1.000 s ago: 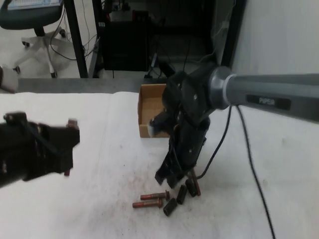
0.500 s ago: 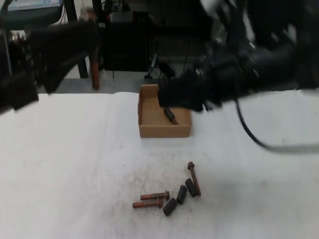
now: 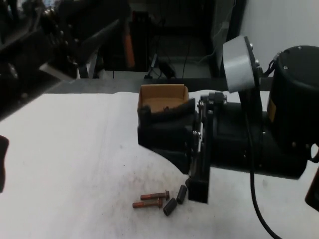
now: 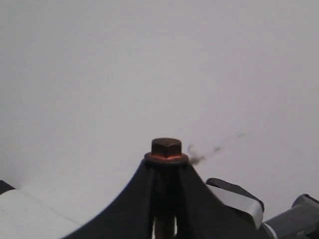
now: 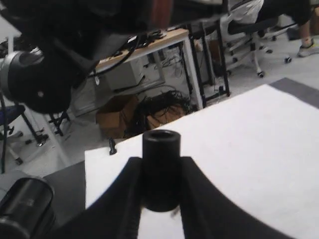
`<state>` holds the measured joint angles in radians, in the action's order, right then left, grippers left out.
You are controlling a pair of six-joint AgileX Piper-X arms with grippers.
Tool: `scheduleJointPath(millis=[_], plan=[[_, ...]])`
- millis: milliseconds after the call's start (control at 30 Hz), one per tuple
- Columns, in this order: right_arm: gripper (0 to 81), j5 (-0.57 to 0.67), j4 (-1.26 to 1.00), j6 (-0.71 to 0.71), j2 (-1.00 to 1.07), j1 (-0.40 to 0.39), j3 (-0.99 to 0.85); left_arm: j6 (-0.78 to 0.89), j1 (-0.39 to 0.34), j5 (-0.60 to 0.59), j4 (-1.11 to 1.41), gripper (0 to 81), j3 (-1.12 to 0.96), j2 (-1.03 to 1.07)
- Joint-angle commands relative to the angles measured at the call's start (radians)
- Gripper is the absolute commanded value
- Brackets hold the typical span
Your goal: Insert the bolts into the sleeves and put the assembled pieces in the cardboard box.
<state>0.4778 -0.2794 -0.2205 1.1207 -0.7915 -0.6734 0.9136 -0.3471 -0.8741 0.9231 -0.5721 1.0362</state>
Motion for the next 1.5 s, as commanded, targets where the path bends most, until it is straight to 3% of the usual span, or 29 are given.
scheduleJointPath(millis=[0, 333, 533, 967, 1467], plan=[[0.6, -0.03, -0.037, -0.005, 0.004, 0.001, -0.002, 0.007, -0.016, -0.01, 0.045, 0.2, -0.003, -0.002], [0.6, -0.064, -0.051, 0.124, 0.005, 0.013, -0.004, 0.007, -0.015, -0.085, 0.054, 0.2, -0.003, -0.002], [0.6, -0.069, -0.123, 0.272, 0.005, 0.013, -0.004, -0.026, -0.015, -0.085, 0.054, 0.2, -0.003, -0.002], [0.6, -0.08, -0.13, 0.272, 0.005, 0.01, -0.004, -0.169, -0.015, -0.008, 0.052, 0.2, -0.003, -0.002], [0.6, -0.08, -0.13, 0.272, 0.005, 0.01, -0.004, -0.222, -0.026, -0.009, 0.027, 0.2, -0.003, -0.002]])
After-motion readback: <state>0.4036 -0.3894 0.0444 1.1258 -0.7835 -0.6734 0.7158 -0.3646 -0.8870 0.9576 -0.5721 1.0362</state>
